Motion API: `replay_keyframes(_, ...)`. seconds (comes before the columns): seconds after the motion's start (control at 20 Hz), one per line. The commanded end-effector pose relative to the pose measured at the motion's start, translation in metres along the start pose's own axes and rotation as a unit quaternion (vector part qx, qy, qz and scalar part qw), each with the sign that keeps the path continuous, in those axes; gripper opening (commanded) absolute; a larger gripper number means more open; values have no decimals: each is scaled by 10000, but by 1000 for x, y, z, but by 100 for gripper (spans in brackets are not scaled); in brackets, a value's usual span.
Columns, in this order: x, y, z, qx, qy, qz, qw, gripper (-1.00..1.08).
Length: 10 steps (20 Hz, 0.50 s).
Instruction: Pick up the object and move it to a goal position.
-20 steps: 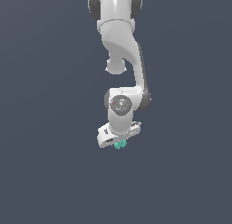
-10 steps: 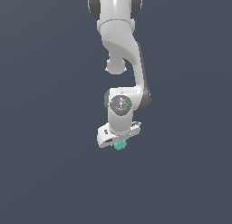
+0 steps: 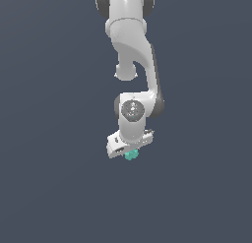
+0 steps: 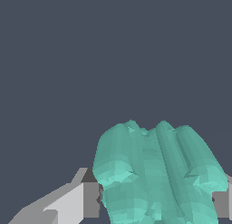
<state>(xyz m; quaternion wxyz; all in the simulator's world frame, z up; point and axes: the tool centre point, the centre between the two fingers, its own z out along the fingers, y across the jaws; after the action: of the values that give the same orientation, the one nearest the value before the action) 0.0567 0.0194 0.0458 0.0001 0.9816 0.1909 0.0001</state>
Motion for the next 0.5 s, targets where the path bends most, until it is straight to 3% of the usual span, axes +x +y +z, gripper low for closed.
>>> replay_keyframes(0.0,-5,-5,-2,0,2,-2,10000,-100)
replay_keyframes(0.45,-36,-36,-18,0,2,-2,10000,-100)
